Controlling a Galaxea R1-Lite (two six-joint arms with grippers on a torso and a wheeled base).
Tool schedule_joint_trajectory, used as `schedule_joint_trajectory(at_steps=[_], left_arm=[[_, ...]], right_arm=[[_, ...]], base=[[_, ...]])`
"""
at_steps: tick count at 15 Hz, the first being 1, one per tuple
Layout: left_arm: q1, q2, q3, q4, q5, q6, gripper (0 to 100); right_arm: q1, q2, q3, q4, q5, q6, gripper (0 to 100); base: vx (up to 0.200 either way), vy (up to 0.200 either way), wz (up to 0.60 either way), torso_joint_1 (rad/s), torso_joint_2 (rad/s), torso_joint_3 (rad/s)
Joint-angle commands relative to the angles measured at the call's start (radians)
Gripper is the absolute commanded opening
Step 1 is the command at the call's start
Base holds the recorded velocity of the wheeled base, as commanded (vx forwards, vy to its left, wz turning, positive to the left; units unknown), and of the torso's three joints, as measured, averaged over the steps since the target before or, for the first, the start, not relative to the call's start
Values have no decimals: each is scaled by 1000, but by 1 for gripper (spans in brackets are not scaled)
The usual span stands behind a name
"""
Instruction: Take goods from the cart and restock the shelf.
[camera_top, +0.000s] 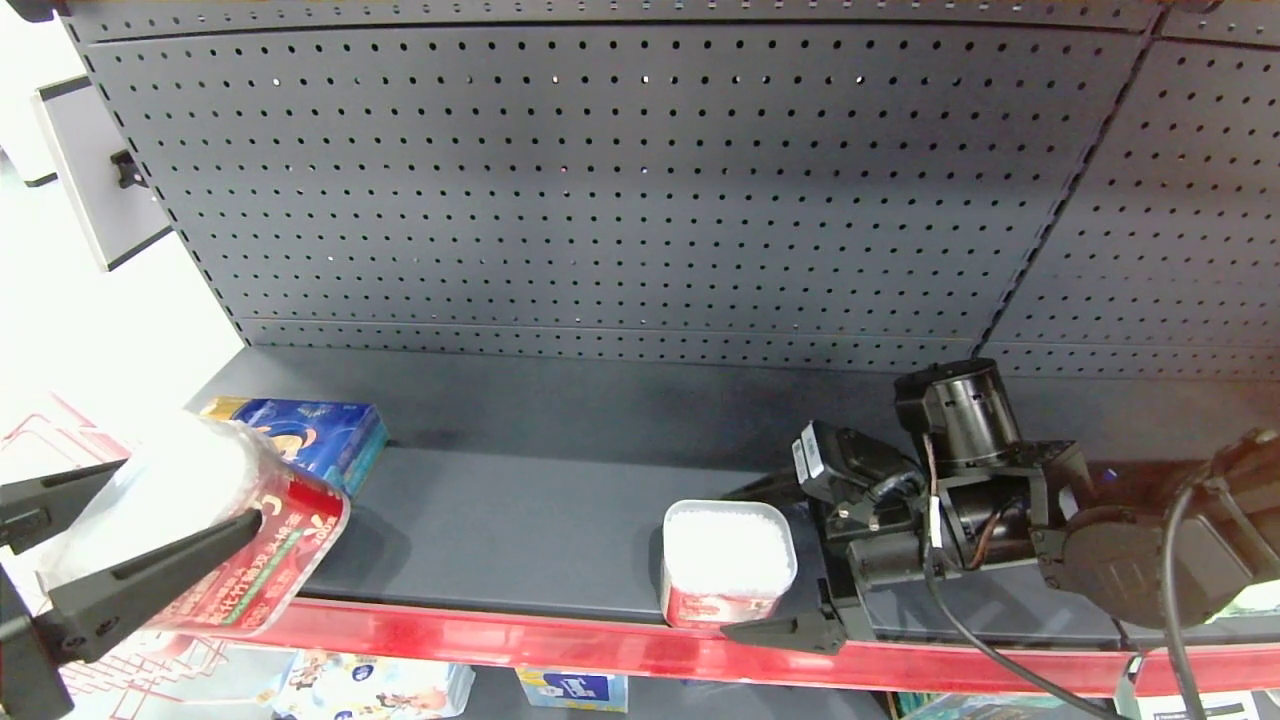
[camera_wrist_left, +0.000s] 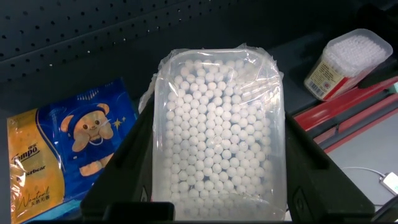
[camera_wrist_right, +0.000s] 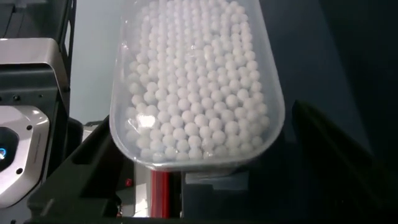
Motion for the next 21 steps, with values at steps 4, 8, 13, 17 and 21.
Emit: schedule_joint_trajectory(at_steps=[4,8,13,17,21], left_arm=[[-3,11,-1,0,-1,0,0],[-46,44,-2,0,1,0,0],[-93,127,-47,-2,-1,1,0],[-115,230,-133,-2,1,8,0],[-153,314,-211,-2,-15,20,0]], right_arm=[[-18,-110,30,2,0,27,100],[-25,-231,111,1,-1,64,100],[-148,-412,204,1,-6,67,100],[-257,-650,279,1,-210,228,100],[-266,-930,323,13,-753,429,100]], base=[[0,0,0,0,0,0],[0,0,0,0,0,0],[0,0,0,0,0,0],[0,0,0,0,0,0],[0,0,0,0,0,0]])
